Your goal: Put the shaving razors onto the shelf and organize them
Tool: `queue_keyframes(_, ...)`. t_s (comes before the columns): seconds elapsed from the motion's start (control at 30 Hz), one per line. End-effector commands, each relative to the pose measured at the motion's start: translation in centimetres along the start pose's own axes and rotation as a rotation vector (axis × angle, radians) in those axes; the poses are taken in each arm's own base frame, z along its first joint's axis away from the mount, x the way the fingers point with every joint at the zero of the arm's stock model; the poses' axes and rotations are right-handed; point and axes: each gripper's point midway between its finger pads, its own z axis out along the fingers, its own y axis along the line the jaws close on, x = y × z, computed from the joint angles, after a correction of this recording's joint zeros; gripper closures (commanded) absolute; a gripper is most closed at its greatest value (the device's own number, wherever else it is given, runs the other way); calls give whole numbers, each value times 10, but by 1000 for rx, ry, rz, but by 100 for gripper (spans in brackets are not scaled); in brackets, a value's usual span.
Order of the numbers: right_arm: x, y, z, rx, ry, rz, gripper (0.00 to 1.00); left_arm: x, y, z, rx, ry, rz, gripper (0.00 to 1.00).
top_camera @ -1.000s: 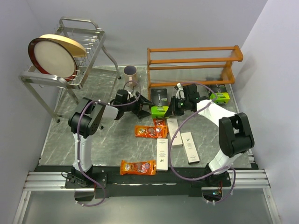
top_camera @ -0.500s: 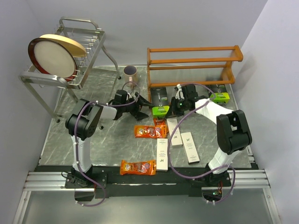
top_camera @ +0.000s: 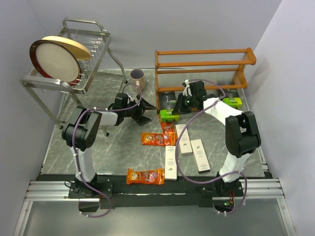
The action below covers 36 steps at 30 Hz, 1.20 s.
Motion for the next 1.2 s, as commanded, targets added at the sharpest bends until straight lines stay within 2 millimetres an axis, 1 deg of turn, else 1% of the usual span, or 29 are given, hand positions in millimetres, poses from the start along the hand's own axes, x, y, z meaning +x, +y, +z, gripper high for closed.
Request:
queue_keyframes(0.0,-21,13,-5,-13,-56,-49,84,-6,-22,-13,41,-36,81,4)
queue_keyframes(0.03,-23,17,-8,-26,-66,-65,84,-7,-25,-14,47,-36,87,4)
queue_keyframes(0.07,-28,25,-18,-41,-94,-96,84,-8,-26,-15,50,-37,92,4)
queue_keyframes(0.1,-30,29,-24,-48,-107,-112,85,-9,-27,-15,51,-36,101,3)
queue_keyframes(0.13,-30,35,-33,-64,-129,-131,85,-9,-29,-15,56,-34,107,3)
queue_keyframes(0.2,-29,40,-42,-81,-158,-160,85,-9,-30,-14,58,-35,105,3)
queue_keyframes(0.23,-25,42,-46,-94,-173,-174,85,-10,-32,-14,65,-36,108,3)
queue_keyframes(0.3,-18,40,-47,-87,-157,-177,89,-9,-30,-13,63,-32,105,3)
queue_keyframes(0.33,-9,37,-46,-77,-124,-167,91,-10,-31,-13,65,-33,106,3)
queue_keyframes(0.37,-5,36,-45,-73,-116,-162,94,-10,-32,-12,66,-28,107,3)
queue_keyframes(0.47,8,28,-43,-52,-103,-156,100,-11,-32,-13,67,-28,113,3)
queue_keyframes(0.57,19,21,-39,-36,-75,-135,100,-12,-33,-16,66,-37,116,3)
queue_keyframes(0.6,20,19,-38,-31,-74,-132,100,-12,-30,-17,61,-39,118,3)
queue_keyframes(0.67,23,15,-33,-20,-61,-125,100,-13,-31,-20,60,-46,124,3)
queue_keyframes(0.77,20,12,-26,0,-62,-128,100,-14,-28,-24,53,-59,124,3)
queue_keyframes(0.9,9,11,-16,16,-73,-133,100,-15,-24,-28,38,-69,130,2)
queue_keyframes(0.97,9,4,-5,33,-56,-114,100,-19,-24,-31,36,-81,133,2)
queue_keyframes(1.0,2,6,-3,32,-61,-117,100,-18,-23,-32,31,-82,131,2)
queue_keyframes(1.03,4,1,3,45,-48,-112,100,-20,-24,-35,33,-91,137,2)
queue_keyframes(1.07,1,0,5,47,-52,-114,100,-21,-24,-36,32,-94,143,2)
queue_keyframes(1.1,-5,1,8,48,-61,-120,100,-20,-23,-37,27,-93,143,2)
queue_keyframes(1.17,-9,1,10,52,-63,-123,100,-21,-22,-40,27,-104,141,1)
